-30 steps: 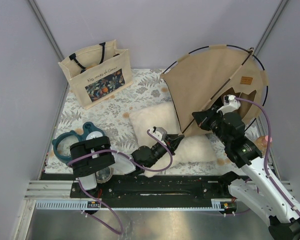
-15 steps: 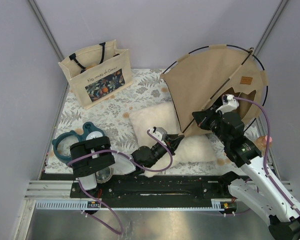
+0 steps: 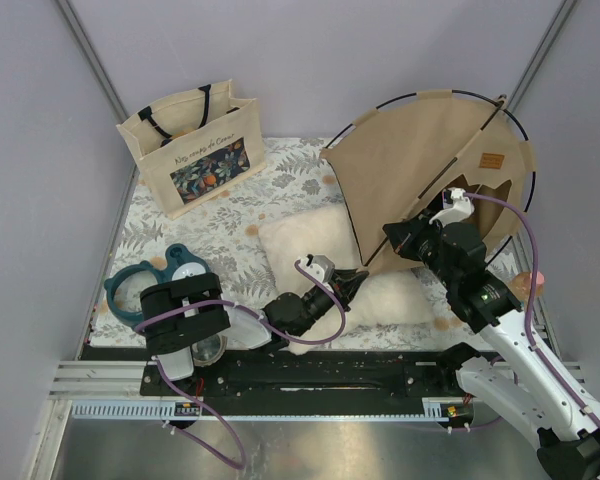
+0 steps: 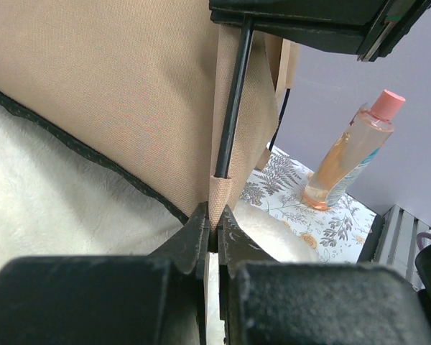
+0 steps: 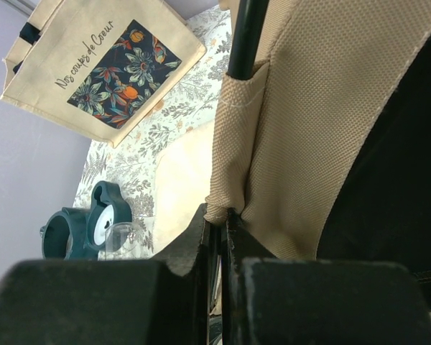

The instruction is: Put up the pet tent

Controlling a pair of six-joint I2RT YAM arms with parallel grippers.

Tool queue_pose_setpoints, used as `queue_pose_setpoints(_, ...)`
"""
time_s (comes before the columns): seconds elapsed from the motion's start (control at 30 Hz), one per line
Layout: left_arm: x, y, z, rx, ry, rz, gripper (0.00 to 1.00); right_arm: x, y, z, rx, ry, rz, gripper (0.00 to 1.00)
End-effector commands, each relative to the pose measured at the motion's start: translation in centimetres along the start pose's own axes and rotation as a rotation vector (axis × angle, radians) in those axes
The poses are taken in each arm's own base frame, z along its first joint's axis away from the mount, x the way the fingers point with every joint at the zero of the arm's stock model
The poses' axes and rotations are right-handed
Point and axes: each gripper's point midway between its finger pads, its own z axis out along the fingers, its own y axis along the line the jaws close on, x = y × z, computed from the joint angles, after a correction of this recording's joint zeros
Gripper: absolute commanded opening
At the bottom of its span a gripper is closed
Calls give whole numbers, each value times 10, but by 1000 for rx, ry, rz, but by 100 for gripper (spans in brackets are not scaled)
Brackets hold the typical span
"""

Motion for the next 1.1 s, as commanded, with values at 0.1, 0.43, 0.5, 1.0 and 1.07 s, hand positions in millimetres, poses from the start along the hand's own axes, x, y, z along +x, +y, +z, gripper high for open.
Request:
queue_pose_setpoints(0.1, -26, -34, -7, 109, -116, -59, 0, -49, 10, -1, -39, -210, 17, 0)
queue_pose_setpoints(0.43, -23, -33, -1, 86, -95, -50, 0, -7, -9, 7, -35, -108, -3, 0)
queue_pose_setpoints(0.5, -23, -32, 0, 80, -89, -46, 0, -3, -12, 8, -30, -96, -8, 0)
queue_pose_setpoints(1.0, -11, -42, 7, 106, -12, -40, 9, 46, -50, 8, 31, -7, -31, 0)
queue_pose_setpoints(1.07, -13, -43, 7, 113, -15, -38, 9, 53, -47, 8, 3, 14, -19, 0)
